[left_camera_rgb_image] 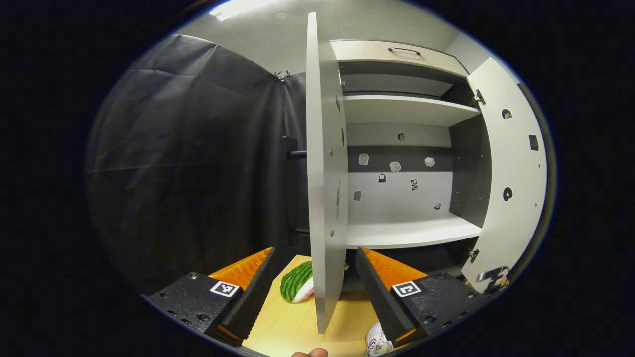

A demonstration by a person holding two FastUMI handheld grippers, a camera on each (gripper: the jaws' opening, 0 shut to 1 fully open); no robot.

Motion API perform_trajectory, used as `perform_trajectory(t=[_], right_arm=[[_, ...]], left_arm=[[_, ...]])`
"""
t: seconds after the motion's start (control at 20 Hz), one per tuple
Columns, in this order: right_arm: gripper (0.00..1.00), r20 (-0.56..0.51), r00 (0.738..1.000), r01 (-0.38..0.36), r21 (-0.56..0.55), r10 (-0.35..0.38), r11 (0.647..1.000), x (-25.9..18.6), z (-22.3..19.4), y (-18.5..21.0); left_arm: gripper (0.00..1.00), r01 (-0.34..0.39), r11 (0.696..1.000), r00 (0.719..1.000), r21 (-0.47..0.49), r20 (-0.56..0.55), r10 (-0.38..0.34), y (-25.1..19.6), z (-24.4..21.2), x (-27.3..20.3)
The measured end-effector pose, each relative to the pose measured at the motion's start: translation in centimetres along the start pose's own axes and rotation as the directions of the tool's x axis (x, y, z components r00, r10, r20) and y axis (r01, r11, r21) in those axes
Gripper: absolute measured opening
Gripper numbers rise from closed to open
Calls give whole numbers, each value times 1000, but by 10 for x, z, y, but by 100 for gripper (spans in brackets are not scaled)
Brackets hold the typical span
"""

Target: Grab one shoe with the right hand and put it into the shoe cabinet, grab the other shoe with the left hand and put it into the shoe cabinet; then close the right door with the right hand and the left door with the left hand.

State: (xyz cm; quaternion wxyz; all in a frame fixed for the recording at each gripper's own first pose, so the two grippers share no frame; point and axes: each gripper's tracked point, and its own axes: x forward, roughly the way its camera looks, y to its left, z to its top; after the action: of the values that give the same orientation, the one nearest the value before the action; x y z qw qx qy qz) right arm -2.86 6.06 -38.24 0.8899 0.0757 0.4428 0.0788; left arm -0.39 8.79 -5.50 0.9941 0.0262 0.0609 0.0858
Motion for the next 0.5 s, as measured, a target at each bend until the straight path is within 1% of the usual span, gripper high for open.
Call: perform_trajectory(t=[0.1,0.2,0.3,0.4,0.5], right_arm=[[0,82,996,-18,4,17,1000,-21,40,11],[0,172,984,-39,4,38,999,-46,90,25],[0,268,962,-58,-6,58,998,-69,142,35],[0,344,937,-50,-48,64,998,-80,187,44],[0,416,907,-35,-76,63,997,-82,233,50]], left_arm=[[96,8,1000,1000,-2,-1,-8,-2,-1,1],[96,15,1000,1000,0,0,-15,-4,-1,3],[96,17,1000,1000,1,6,-17,-3,1,4],[96,20,1000,1000,0,14,-20,-3,2,7],[96,15,1000,1000,2,19,-15,3,4,8]])
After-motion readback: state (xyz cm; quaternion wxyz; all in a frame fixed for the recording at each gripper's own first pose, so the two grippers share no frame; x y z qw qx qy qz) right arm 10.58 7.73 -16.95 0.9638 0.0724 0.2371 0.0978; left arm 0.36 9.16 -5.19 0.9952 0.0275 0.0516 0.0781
